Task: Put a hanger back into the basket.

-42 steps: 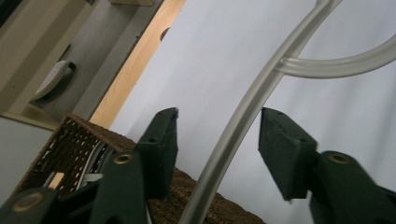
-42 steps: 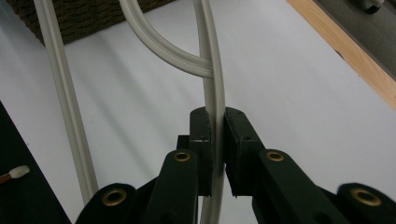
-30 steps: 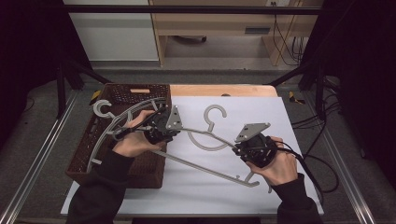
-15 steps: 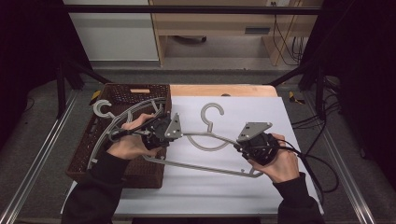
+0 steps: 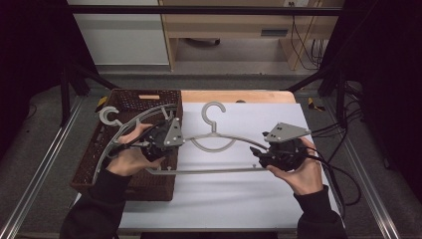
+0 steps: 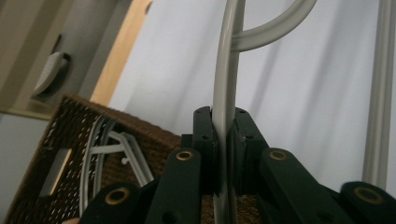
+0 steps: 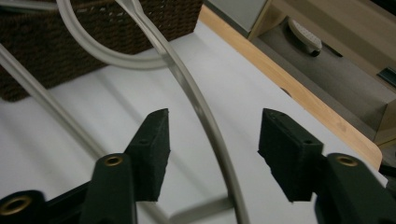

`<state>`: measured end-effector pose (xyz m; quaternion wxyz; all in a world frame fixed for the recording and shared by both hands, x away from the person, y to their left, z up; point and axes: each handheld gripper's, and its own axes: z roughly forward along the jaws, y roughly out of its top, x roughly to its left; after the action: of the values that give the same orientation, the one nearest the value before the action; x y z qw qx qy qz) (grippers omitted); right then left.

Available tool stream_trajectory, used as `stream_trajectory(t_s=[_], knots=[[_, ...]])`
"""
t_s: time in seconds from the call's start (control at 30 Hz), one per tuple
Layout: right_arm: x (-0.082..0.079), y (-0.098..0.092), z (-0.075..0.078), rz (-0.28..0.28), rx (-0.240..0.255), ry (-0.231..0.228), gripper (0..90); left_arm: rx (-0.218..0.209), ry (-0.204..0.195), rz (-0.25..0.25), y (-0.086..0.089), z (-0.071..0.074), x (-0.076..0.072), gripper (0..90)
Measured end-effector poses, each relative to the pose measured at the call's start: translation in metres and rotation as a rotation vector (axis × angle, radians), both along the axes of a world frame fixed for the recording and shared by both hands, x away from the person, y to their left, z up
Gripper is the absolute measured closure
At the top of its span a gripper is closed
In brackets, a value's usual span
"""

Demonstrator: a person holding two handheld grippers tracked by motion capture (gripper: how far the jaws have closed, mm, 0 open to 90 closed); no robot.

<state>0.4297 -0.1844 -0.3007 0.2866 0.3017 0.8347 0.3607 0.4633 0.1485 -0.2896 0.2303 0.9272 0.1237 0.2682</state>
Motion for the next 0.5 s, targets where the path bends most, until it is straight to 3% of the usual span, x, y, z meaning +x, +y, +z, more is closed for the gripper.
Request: stream_trajectory(t_s=[0.17,0.3,0.37,0.5], knots=[[-0.006,-0.016,-0.002,-0.042,0.059,-0.025,26.2,-0.073,-0.026,0.105,0.021,0.001,0.003,81.7],[-0.011,-0.027,-0.009,-0.080,0.094,-0.028,18.7,-0.147,-0.073,0.220,0.045,0.001,0.005,81.7],[-0.013,-0.032,-0.014,-0.100,0.121,-0.015,17.0,-0.174,-0.096,0.280,0.057,0.000,0.007,81.7],[-0.013,-0.037,-0.027,-0.106,0.127,0.008,14.6,-0.242,-0.128,0.408,0.085,-0.004,0.009,81.7]])
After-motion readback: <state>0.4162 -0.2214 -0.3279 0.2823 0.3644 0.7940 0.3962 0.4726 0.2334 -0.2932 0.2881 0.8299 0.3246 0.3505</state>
